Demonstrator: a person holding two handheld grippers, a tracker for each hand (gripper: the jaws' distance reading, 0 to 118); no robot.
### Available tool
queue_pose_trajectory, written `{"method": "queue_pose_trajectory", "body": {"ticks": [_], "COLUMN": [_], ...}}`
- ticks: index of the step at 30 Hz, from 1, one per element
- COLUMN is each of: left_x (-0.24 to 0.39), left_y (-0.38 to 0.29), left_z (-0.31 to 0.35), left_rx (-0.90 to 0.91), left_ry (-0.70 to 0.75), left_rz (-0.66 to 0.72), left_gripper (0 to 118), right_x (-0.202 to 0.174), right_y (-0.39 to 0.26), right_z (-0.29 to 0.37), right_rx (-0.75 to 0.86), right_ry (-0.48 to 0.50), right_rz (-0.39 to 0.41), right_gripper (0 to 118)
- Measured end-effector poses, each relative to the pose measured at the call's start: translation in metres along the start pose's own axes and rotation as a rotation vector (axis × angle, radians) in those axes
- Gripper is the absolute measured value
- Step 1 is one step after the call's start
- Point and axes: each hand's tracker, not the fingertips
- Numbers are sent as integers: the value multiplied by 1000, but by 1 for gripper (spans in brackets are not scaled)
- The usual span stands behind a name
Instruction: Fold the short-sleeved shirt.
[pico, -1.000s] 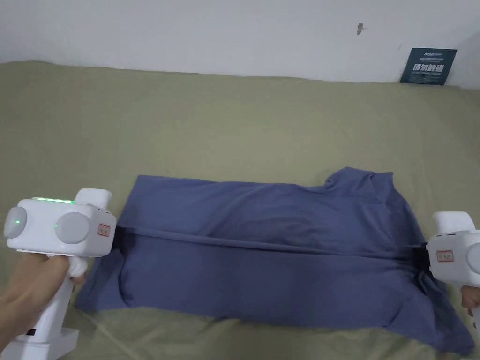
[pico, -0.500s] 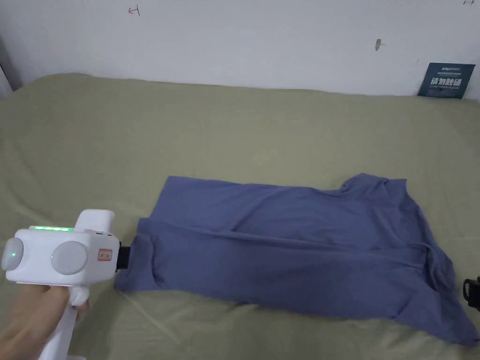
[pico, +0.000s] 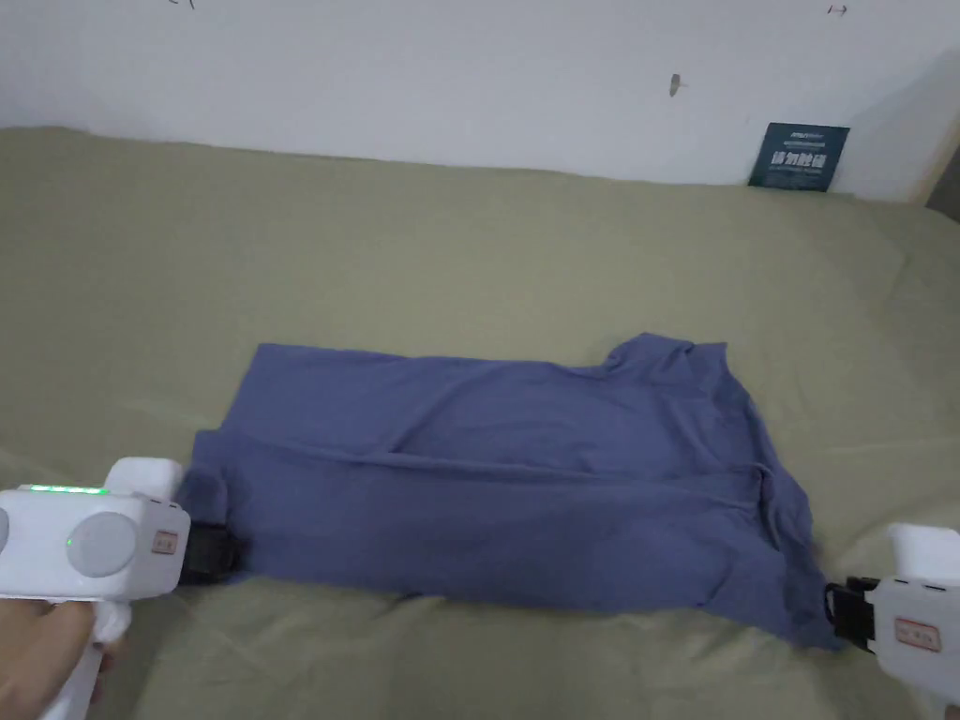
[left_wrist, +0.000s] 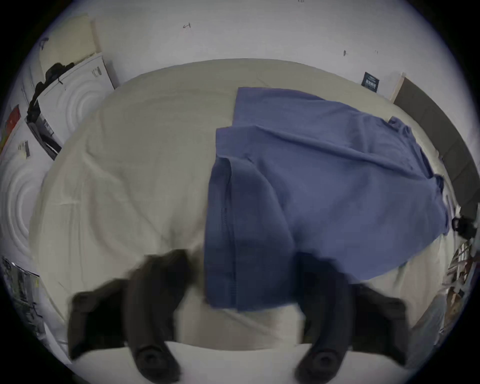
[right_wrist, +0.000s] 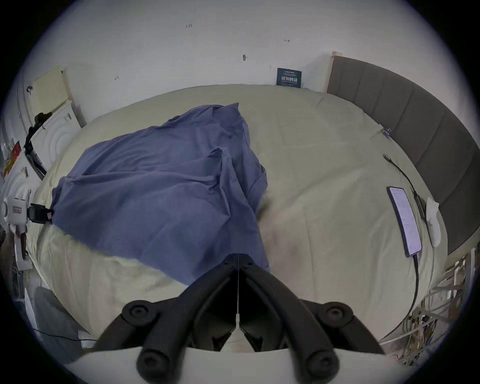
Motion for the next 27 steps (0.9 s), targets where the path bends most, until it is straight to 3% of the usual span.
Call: {"method": "queue_pose_trajectory", "body": {"ticks": [1, 2, 3, 4, 7, 9, 10, 11, 12, 13, 17, 27], "left_x": [0, 0, -1, -1, 1, 0, 1, 1, 2, 3, 6, -3], "left_y": [0, 0, 0, -2, 0, 1, 2, 3, 4, 5, 9, -35], "left_z": [4, 7, 10, 12, 15, 15, 15, 13, 14, 16, 26, 73], "left_rx": [25, 23, 24, 39, 37, 38, 38, 38, 37, 35, 48, 79], "left_ry": [-30, -9, -33, -48, -26, -27, -36, -30, -25, -24, 7, 5], "left_rz": [23, 11, -4, -8, -29, -26, -21, -19, -22, -27, -63, -34], "left_gripper": [62, 47, 26, 11, 8, 7, 6, 5, 5, 5, 5, 5], "right_x": [-1, -2, 0, 2, -4, 5, 6, 5, 1, 1, -3, 0], "right_y": [-1, -3, -1, 1, -1, 22, 24, 19, 7, 8, 17, -15], "right_z": [1, 1, 1, -3, -9, -33, -37, -42, -45, -40, -14, 44], "right_rx": [3, 10, 13, 3, -29, -93, -107, -130, -128, -94, -49, -28], "right_ry": [1, 2, 5, 10, 48, 3, 0, 5, 28, 69, 49, 64], "right_rz": [3, 3, -11, -20, -7, 15, 25, 46, 47, 35, 95, 119], "right_gripper": [6, 26, 63, 116, 107, 104, 77, 43, 21, 11, 11, 11]}}
